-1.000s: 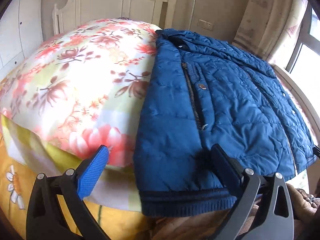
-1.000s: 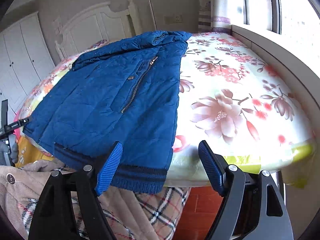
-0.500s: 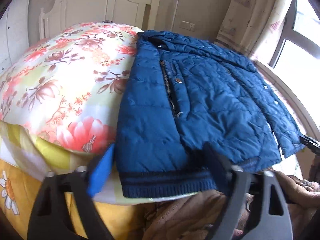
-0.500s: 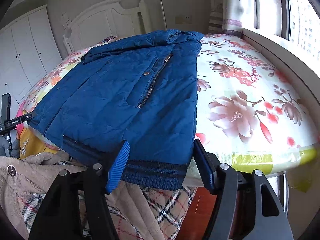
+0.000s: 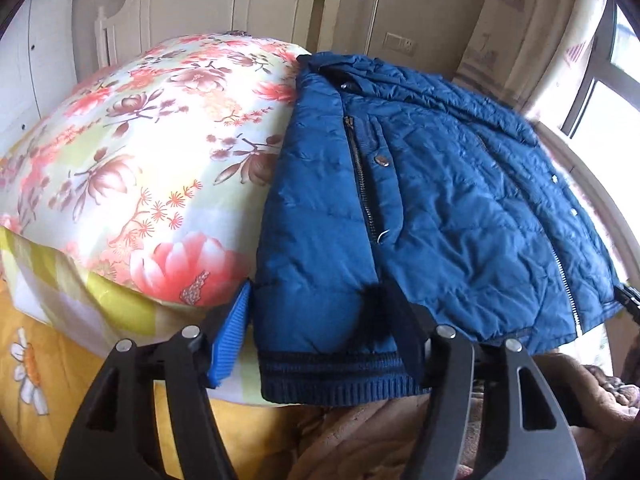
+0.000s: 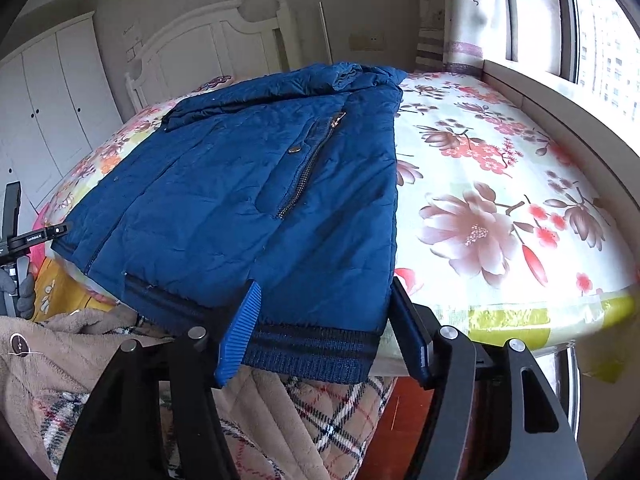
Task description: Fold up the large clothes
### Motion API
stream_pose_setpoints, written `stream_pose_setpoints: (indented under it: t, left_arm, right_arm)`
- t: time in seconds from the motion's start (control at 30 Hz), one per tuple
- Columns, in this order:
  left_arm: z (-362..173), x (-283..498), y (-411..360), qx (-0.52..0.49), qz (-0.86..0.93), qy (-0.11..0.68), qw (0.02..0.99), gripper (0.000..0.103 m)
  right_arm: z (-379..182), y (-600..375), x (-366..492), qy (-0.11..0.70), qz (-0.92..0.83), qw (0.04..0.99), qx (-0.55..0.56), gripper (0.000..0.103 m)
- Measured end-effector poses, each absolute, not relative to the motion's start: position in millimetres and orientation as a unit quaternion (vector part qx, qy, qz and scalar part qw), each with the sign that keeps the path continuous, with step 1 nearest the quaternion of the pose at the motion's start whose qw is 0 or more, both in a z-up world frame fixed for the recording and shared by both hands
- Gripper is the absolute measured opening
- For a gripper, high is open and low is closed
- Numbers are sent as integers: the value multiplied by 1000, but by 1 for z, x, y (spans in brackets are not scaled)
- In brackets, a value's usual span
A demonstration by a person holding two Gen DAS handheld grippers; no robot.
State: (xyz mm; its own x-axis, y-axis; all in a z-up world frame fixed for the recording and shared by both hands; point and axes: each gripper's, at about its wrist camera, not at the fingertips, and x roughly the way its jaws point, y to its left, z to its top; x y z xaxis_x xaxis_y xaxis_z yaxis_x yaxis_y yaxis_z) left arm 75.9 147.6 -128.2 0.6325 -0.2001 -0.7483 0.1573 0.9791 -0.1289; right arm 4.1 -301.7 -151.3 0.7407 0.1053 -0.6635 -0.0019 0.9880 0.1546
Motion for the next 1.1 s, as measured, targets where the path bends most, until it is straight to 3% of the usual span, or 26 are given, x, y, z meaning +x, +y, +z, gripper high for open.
stream_pose_setpoints:
  t: [0.07,0.13,0.23,0.37,0.57,0.87,0.97,1.1]
  left_arm:
    - [-127,77,148,-21,-103,422,901,57]
    - [-127,73,147,-16,-121,421,899,38]
    - [-123,69,154,-51,-155,412,896,19]
    - [-116,64,157,-78,-176,392,899,15]
    - [-83,45,191,-207,-248,339,883,14]
    - [15,-25,233,-268,-346,200,877,15]
    - [44,-15,233,-275,-366,177,871,16]
    - [56,48,222,-294,-361,211,859,17]
  right_arm:
    - [-152,-300,3,351,23,934,70,55]
    - [-153,-300,-1,340,32,937,78,43]
    - [-152,-306,-5,326,47,939,96,25]
    - [-146,-311,-11,298,60,944,130,17]
    - [-108,-316,-38,241,102,950,169,16]
    - [18,-308,-127,90,134,981,107,16]
    - [47,-306,-117,76,138,983,99,16]
    - [59,-319,-38,118,126,978,117,16]
